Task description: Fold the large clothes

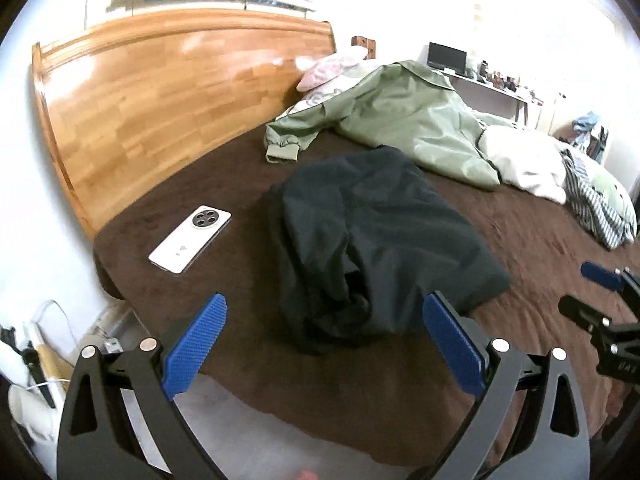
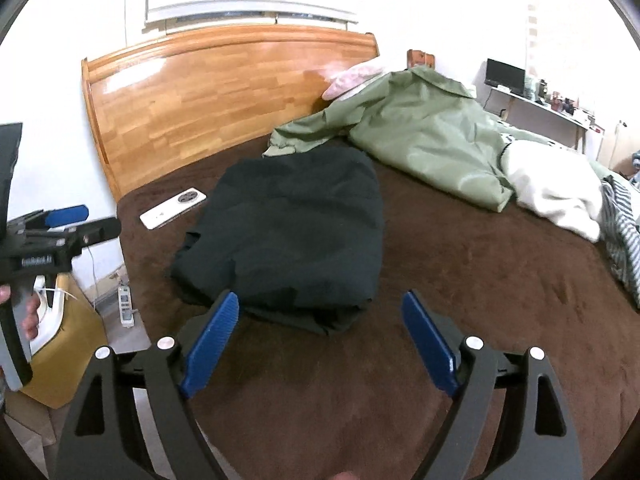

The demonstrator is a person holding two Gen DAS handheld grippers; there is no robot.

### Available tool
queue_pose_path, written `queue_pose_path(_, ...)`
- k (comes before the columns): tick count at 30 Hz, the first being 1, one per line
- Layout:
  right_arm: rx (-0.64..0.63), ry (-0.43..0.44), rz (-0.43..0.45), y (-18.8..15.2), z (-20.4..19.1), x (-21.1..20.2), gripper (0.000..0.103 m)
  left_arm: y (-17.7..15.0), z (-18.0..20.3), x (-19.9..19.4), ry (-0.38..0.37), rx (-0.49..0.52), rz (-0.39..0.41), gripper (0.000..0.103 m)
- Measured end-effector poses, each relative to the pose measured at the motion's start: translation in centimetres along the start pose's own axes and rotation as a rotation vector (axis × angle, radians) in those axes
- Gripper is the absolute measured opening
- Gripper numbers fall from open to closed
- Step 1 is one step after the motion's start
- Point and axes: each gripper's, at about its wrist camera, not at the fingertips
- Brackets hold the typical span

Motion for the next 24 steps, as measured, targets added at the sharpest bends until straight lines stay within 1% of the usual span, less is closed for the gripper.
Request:
queue_pose_path(2,0.012,-0.003,0.011,-0.6,-0.1,-1.2,0.085,-0.8,0.7,-1.1,0.026,0.009,0.011,0.096)
queue_pose_path(7,0.030,-0.012,0.020,-2.5,-0.1,-2.8,0.086,-3.1,1.9,-2.2,0.033,-0.003,0.020,0.096)
queue_pose_path(12,0.019,-0.022,0.004,-4.8,-0.2,-2.3,0.086,-5.4,3.2,-0.7,0.018,-0.011,-0.008,0.096)
queue_pose_path(14,0.013,-0.025,-0.019,-5.5,-0.1,-2.0,0.086,-6.1,3.9,-0.1,0.008,0.007,-0.026,0.096)
queue_pose_path(16,0.015,-0.025,-0.014,-6.1,-0.1,-2.1,0.086,-6.5,4.6,0.3,0.002,0.037,-0.045,0.096)
queue_pose_path(19,0.017,-0.026,-0.005,-6.5,0.2,-2.0,0.086,-6.9,5.6,0.8,0.026,0.086,-0.040,0.096)
queue_pose_path(22,0.011,-0.022,-0.011,-6.5,0.4,-1.8,0.086,-7.1,5.7,1.2,0.001,0.092,-0.058,0.096)
queue_pose_path(24,0.000,-0.025,-0.017,-6.2,0.5,-1.8,0.086,-7.2,5.6,1.3,0.008,0.100,-0.067,0.096)
Point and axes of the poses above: each gripper's, at about its wrist camera, not at the fingertips, and x roughly the way its jaws point, z to its right, y to its top, and after that the axes turned 13 degrees about -z, right-handed
